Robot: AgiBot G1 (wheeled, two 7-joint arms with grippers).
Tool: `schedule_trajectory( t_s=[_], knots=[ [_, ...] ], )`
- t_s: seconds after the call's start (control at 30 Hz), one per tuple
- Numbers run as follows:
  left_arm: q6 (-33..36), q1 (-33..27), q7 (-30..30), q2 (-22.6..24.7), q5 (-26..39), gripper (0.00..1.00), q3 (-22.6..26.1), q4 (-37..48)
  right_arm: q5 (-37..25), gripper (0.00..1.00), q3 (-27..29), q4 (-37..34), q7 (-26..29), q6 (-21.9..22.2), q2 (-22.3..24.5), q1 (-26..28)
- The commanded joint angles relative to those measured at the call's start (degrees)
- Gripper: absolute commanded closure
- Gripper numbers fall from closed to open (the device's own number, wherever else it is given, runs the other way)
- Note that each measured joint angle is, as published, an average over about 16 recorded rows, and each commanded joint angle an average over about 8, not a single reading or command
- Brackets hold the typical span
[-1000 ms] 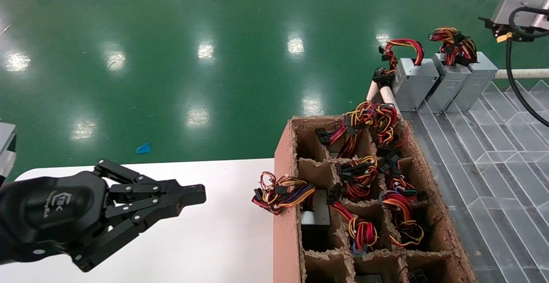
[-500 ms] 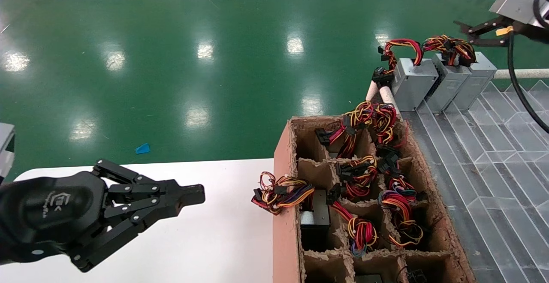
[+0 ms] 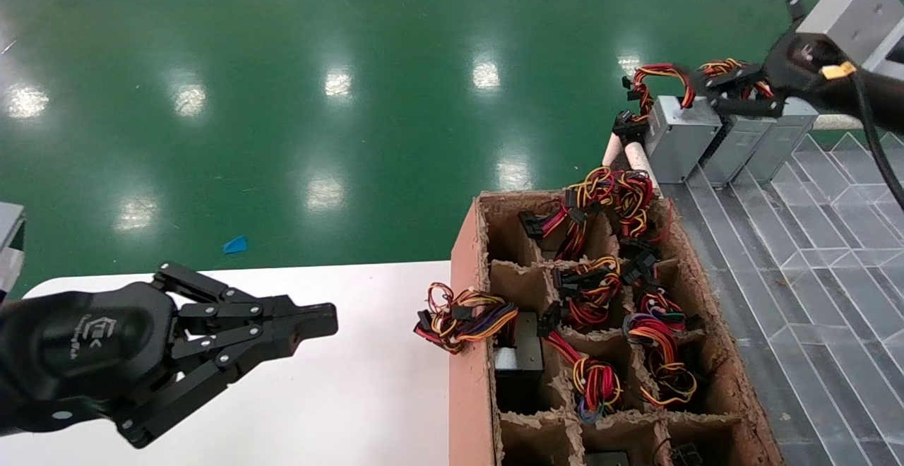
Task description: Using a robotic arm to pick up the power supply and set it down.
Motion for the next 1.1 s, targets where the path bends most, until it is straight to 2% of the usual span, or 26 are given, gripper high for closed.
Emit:
schedule_trajectory(
  t_s=[0.03, 0.9, 1.1],
  knots=[
    [0.00, 0.00, 0.00, 0.00, 0.00, 0.00, 0.00, 0.00, 1.62, 0.00, -0.10, 2.40, 2.85, -1.43, 0.58, -1.73],
    [0.00, 0.00, 0.00, 0.00, 0.00, 0.00, 0.00, 0.00, 22.98, 0.00, -1.47, 34.02, 40.30, -20.24, 8.20, -24.53],
    [-0.01, 0.01, 0.00, 0.00, 0.00, 0.00, 0.00, 0.01, 26.58, 0.00, -1.69, 39.47, 46.11, -23.41, 9.47, -28.36]
  ],
)
